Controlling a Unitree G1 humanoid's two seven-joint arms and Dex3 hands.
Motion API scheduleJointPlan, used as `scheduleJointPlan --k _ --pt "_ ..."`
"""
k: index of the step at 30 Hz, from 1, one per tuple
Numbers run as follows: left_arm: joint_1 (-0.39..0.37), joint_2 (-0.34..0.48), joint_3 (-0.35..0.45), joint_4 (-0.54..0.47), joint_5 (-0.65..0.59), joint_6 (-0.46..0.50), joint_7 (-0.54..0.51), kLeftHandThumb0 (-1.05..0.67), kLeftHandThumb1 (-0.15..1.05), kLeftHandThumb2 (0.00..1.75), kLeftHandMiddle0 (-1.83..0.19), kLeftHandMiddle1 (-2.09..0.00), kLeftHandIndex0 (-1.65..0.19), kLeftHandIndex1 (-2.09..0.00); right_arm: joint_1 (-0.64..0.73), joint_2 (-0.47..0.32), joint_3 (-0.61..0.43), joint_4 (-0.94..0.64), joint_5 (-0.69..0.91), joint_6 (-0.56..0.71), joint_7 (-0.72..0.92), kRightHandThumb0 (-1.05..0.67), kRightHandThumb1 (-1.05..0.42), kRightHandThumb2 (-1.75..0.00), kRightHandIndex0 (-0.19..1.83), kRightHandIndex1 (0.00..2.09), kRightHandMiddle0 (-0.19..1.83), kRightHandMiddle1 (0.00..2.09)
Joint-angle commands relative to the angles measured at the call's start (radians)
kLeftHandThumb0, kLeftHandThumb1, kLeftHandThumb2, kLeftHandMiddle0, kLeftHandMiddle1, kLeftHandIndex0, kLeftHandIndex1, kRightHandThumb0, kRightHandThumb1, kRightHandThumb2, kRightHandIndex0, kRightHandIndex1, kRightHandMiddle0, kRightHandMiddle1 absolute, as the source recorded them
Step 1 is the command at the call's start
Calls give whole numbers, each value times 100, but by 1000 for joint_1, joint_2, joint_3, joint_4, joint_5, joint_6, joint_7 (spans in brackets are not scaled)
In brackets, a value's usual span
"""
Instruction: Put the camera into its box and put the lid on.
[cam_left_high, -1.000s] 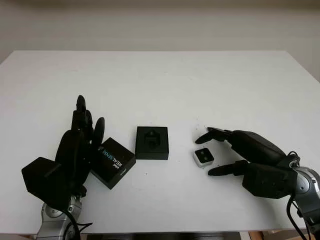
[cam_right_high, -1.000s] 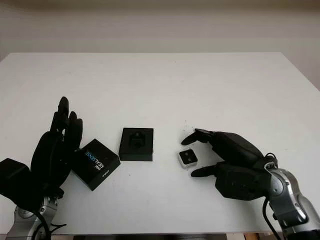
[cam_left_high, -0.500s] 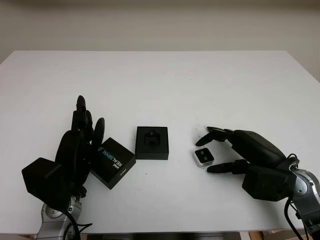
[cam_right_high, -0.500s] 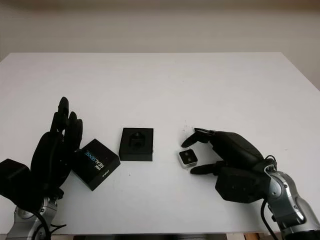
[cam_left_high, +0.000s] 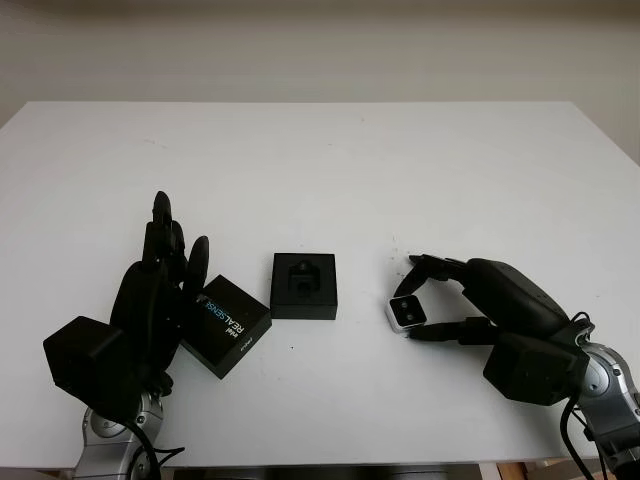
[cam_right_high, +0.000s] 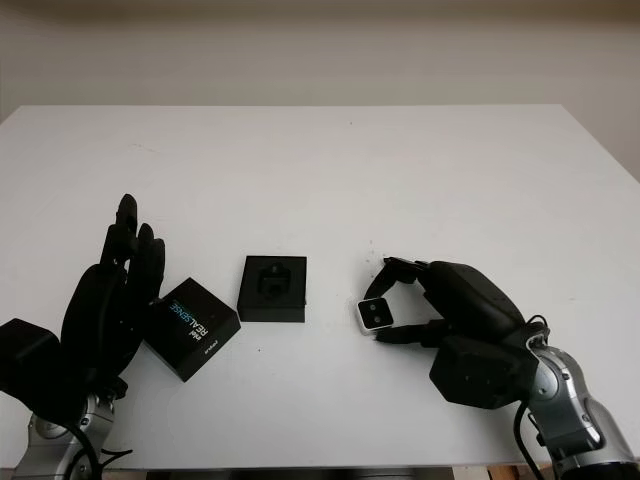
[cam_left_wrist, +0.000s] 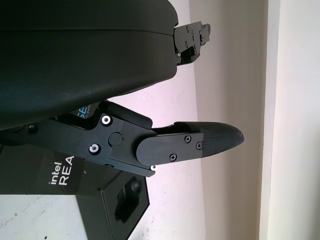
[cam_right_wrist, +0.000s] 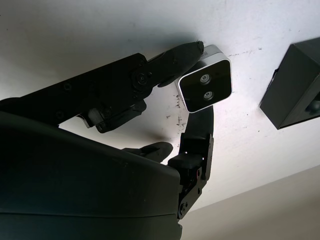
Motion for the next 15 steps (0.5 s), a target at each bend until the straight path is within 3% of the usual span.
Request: scheduleJointPlan --k 1,8,15 --pt "9 0 3 3 2 -16 -2 -73 105 49 19 -1 19 -1 7 5 2 3 8 -3 7 -33 -91 -5 40 10 44 131" --pt "14 -5 1 5 -3 -21 -2 -73 105 49 19 -1 19 -1 2 21 8 14 15 25 19 -32 -93 -6 39 9 42 133" --pt "19 -7 -1 8 -3 -29 -4 -72 105 49 19 0 19 0 -8 111 -20 -61 151 229 75 -31 -96 -6 31 5 27 153"
